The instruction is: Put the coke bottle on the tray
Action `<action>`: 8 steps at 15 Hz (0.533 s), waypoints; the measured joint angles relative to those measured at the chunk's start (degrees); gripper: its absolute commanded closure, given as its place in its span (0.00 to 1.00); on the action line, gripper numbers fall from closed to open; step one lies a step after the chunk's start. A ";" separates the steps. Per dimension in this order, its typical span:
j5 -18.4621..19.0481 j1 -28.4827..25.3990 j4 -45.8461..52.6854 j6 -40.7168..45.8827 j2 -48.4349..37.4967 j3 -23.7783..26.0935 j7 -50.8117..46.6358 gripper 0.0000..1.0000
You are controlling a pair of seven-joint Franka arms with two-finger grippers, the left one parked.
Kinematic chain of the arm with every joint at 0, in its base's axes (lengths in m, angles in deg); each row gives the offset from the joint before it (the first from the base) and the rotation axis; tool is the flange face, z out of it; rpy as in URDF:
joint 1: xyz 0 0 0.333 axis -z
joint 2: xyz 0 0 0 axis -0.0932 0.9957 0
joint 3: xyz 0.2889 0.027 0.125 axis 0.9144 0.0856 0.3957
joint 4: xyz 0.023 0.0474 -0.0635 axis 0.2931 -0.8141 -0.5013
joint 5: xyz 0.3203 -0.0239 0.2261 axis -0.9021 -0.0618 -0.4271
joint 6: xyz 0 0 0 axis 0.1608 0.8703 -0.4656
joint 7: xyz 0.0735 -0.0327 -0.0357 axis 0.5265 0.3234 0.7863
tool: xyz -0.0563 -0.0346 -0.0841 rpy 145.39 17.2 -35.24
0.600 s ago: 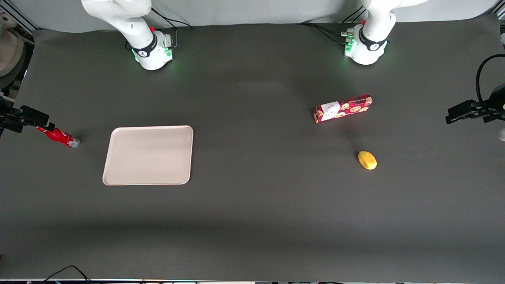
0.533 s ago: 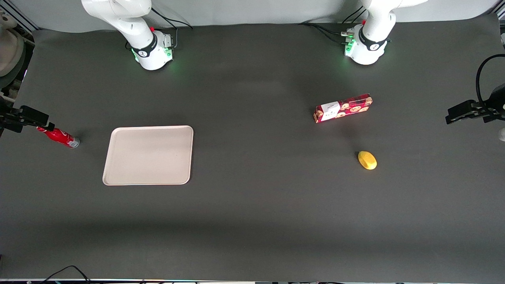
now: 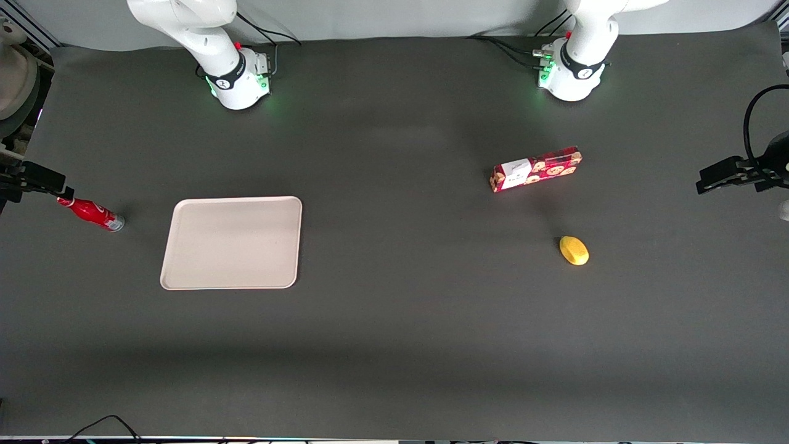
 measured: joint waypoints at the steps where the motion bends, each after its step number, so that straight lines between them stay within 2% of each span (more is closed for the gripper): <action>1: 0.49 0.14 -0.76 0.09 -0.05 -1.44 2.36 0.00; 4: 1.29 0.74 -4.98 -3.18 -0.14 -8.63 14.63 0.00; 8: 1.34 1.53 -14.14 -13.99 -0.01 -17.29 28.69 0.00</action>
